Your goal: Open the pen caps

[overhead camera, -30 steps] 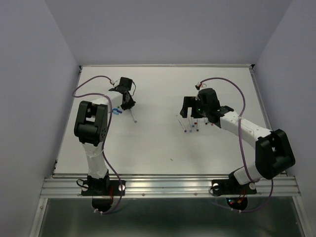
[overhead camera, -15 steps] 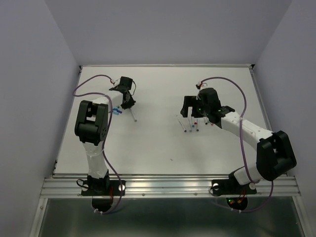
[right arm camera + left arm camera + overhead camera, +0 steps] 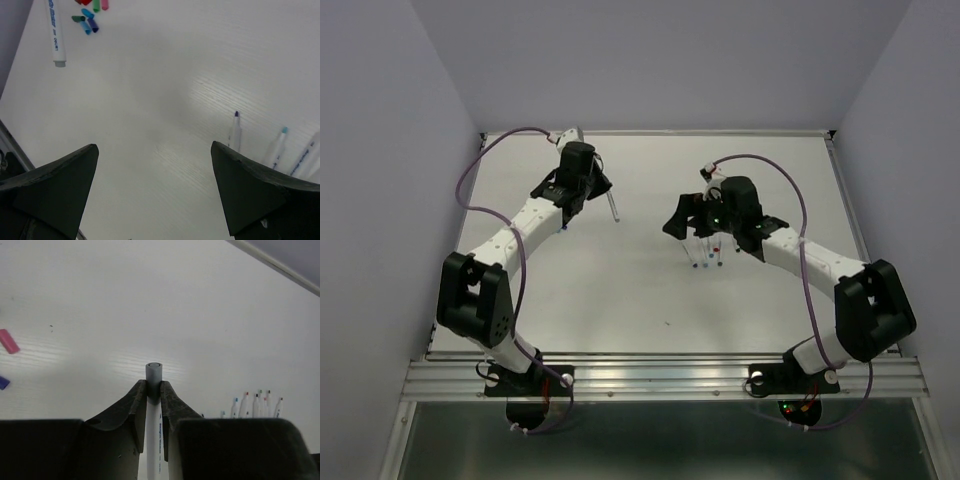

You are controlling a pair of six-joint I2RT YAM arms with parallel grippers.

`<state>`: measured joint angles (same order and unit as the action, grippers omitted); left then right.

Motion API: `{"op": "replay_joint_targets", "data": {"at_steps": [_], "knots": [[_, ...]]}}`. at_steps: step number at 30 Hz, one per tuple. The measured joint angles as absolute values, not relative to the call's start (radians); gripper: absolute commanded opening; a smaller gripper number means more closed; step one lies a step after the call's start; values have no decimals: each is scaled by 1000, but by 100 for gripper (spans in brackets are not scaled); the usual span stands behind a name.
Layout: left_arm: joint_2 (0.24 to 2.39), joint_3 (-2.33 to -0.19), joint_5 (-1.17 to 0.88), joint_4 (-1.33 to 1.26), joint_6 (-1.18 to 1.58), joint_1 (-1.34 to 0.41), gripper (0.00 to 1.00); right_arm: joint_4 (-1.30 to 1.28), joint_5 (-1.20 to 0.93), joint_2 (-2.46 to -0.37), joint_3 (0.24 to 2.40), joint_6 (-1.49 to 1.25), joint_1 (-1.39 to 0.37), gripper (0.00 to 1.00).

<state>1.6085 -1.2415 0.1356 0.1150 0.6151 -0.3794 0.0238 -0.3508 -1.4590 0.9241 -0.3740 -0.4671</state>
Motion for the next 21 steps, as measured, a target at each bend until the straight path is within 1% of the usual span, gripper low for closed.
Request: {"op": "replay_joint_targets", "data": {"at_steps": [3,10,16,17,19,21], "knots": [[1567,-1238,134,83,633,-419,0,65,-393,-1507,953,-385,-503,100],[1575,-1233,137,80,670,-479,0,140,-419,-1625,1053,-433,-567,99],[1575,-1233,140,79,705,-509,0,193,-420,-1692,1119,-477,-578,91],[1575,-1233,140,79,709,-514,0,199,-419,-1705,1131,-480,-580,87],[1575,-1233,141,79,716,-520,0,207,-419,-1722,1142,-493,-584,85],[1575,-1233,141,79,723,-525,0,211,-422,-1736,1151,-499,-589,80]]}}
